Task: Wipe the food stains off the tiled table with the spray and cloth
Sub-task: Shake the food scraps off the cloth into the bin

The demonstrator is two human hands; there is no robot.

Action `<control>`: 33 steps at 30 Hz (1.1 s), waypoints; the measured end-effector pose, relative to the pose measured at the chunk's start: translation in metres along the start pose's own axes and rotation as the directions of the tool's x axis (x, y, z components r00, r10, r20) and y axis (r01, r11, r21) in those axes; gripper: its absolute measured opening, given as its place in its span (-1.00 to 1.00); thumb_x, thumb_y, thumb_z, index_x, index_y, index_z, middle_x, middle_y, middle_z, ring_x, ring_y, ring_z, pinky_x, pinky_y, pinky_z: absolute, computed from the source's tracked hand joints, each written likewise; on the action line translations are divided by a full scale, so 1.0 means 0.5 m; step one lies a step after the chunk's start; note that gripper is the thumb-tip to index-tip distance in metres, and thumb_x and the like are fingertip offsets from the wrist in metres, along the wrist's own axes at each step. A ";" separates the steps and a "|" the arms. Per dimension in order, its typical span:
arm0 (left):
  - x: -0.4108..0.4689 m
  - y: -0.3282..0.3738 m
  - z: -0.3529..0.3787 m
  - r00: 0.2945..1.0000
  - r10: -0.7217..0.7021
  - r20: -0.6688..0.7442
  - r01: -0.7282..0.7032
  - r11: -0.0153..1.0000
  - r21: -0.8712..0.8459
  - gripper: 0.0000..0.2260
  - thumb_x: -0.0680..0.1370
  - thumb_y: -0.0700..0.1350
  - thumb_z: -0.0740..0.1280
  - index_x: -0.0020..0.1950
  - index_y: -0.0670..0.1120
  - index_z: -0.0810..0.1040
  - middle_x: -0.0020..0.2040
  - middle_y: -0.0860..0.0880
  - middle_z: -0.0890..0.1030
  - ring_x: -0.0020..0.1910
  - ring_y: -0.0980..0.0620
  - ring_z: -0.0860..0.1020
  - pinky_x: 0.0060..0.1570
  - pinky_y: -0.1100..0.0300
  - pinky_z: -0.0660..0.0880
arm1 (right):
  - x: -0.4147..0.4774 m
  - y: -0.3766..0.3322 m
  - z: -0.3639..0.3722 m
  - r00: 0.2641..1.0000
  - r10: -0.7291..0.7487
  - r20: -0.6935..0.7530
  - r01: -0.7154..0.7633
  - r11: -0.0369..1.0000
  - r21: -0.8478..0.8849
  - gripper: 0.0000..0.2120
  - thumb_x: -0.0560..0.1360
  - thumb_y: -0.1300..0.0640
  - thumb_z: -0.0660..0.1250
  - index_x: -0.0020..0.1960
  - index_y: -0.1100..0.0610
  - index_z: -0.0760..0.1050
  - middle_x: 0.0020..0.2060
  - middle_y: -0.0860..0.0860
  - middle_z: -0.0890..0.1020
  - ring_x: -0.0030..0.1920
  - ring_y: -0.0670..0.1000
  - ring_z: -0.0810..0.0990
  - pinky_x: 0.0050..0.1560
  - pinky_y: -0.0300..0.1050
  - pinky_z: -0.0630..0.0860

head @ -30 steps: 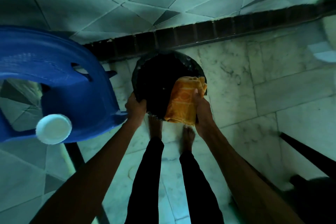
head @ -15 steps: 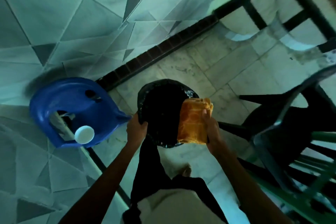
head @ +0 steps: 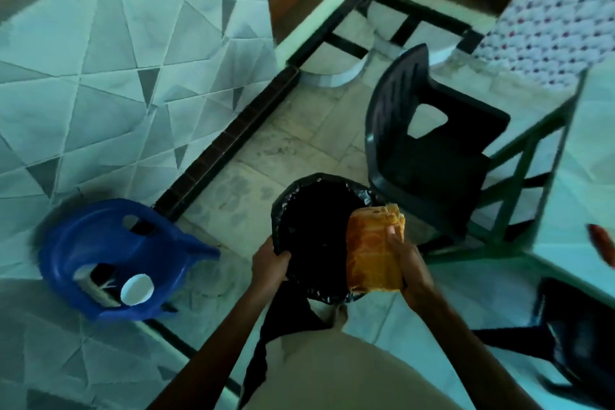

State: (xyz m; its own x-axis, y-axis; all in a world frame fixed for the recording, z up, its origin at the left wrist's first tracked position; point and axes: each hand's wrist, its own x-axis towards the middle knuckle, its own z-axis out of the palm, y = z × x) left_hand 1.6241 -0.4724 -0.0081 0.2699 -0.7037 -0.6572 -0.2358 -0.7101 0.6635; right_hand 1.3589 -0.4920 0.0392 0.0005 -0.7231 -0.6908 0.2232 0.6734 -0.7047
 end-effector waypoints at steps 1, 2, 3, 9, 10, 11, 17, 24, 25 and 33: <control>-0.018 0.007 0.030 1.000 0.006 0.025 -0.007 1.000 0.028 -0.61 0.40 -0.02 0.29 0.23 0.16 0.50 0.07 -0.03 0.63 0.01 -0.10 0.63 0.00 -0.15 0.61 | -0.023 0.009 -0.035 1.000 -0.008 -0.029 0.009 1.000 0.028 -0.53 0.55 -0.16 0.25 0.31 0.14 0.47 0.14 0.24 0.66 0.11 0.29 0.67 0.15 0.37 0.56; -0.018 0.004 0.042 0.999 -0.004 0.040 0.003 0.999 0.042 -0.59 0.40 -0.01 0.30 0.26 0.13 0.50 0.05 -0.03 0.62 0.01 -0.11 0.63 0.00 -0.16 0.61 | -0.029 0.016 -0.048 0.999 -0.008 -0.040 0.009 0.999 0.034 -0.51 0.55 -0.16 0.25 0.33 0.15 0.46 0.16 0.24 0.66 0.12 0.29 0.67 0.15 0.40 0.55; -0.025 0.006 0.067 0.998 0.008 0.060 -0.012 0.998 0.069 -0.56 0.39 0.00 0.31 0.29 0.10 0.50 0.04 -0.03 0.61 0.01 -0.12 0.62 0.00 -0.16 0.61 | -0.049 0.025 -0.074 0.998 -0.016 -0.055 0.018 0.999 0.051 -0.50 0.56 -0.17 0.25 0.34 0.15 0.44 0.17 0.24 0.65 0.13 0.29 0.66 0.16 0.42 0.53; -0.093 0.065 0.170 0.987 0.032 0.158 -0.055 0.988 0.142 -0.62 0.49 -0.07 0.36 0.31 0.03 0.49 0.04 -0.06 0.58 -0.02 -0.12 0.62 -0.11 -0.09 0.65 | -0.114 0.046 -0.179 0.987 -0.055 -0.153 0.078 0.986 0.147 -0.53 0.61 -0.14 0.22 0.37 0.16 0.44 0.19 0.22 0.65 0.13 0.26 0.67 0.17 0.38 0.55; -0.101 0.071 0.190 0.985 0.034 0.172 -0.059 0.988 0.141 -0.59 0.47 -0.07 0.36 0.32 0.03 0.48 0.06 -0.08 0.59 -0.03 -0.12 0.62 -0.15 -0.06 0.66 | -0.124 0.049 -0.200 0.983 -0.059 -0.174 0.089 0.981 0.171 -0.55 0.62 -0.13 0.21 0.36 0.16 0.45 0.18 0.22 0.65 0.13 0.26 0.67 0.16 0.36 0.56; -0.104 0.072 0.203 0.984 0.030 0.175 -0.056 0.988 0.146 -0.55 0.43 -0.05 0.36 0.33 0.03 0.48 0.08 -0.09 0.60 -0.03 -0.11 0.63 -0.17 -0.03 0.67 | -0.130 0.052 -0.216 0.980 -0.060 -0.190 0.097 0.977 0.191 -0.56 0.63 -0.12 0.20 0.35 0.16 0.46 0.16 0.21 0.66 0.12 0.26 0.68 0.13 0.34 0.58; -0.132 0.074 0.309 0.979 0.021 0.204 -0.066 0.974 0.215 -0.59 0.47 -0.11 0.36 0.33 0.03 0.49 0.12 -0.12 0.63 -0.03 -0.09 0.64 -0.24 0.07 0.66 | -0.154 0.029 -0.340 0.973 -0.074 -0.220 0.132 0.957 0.260 -0.61 0.64 -0.11 0.19 0.30 0.14 0.50 0.11 0.18 0.70 0.06 0.22 0.70 -0.10 0.11 0.68; -0.122 -0.002 0.503 0.994 -0.023 0.104 -0.009 0.956 0.294 -0.42 0.32 0.00 0.31 0.36 0.00 0.47 0.12 -0.11 0.62 0.02 -0.14 0.63 0.01 -0.11 0.62 | -0.136 -0.051 -0.557 0.988 -0.103 -0.113 0.122 0.976 0.178 -0.58 0.62 -0.13 0.23 0.35 0.11 0.45 0.17 0.19 0.67 0.14 0.25 0.67 0.11 0.27 0.61; -0.138 0.002 0.530 0.996 -0.030 0.082 0.003 0.951 0.308 -0.41 0.34 0.00 0.32 0.38 -0.04 0.46 0.13 -0.12 0.61 0.03 -0.16 0.62 0.02 -0.12 0.62 | -0.129 -0.067 -0.587 0.990 -0.104 -0.091 0.118 0.979 0.166 -0.60 0.62 -0.12 0.23 0.33 0.10 0.45 0.15 0.18 0.67 0.13 0.24 0.67 0.13 0.27 0.60; -0.295 0.001 0.770 0.979 -0.193 -0.066 0.203 0.955 0.216 -0.43 0.55 -0.14 0.35 0.54 -0.12 0.26 0.36 -0.20 0.48 0.15 -0.20 0.57 0.11 -0.07 0.58 | -0.085 -0.190 -0.822 0.989 -0.092 0.119 0.098 0.994 -0.052 -0.70 0.60 -0.01 0.31 0.29 0.08 0.48 0.11 0.12 0.69 0.06 0.15 0.71 0.02 0.17 0.65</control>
State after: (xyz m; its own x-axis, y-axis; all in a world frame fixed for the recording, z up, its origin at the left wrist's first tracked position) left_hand 1.2247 -0.3780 -0.0486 0.3714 -0.5503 -0.7478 -0.3717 -0.8262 0.4234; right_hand 0.9369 -0.4620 0.0690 0.0964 -0.7949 -0.5990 0.1712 0.6061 -0.7768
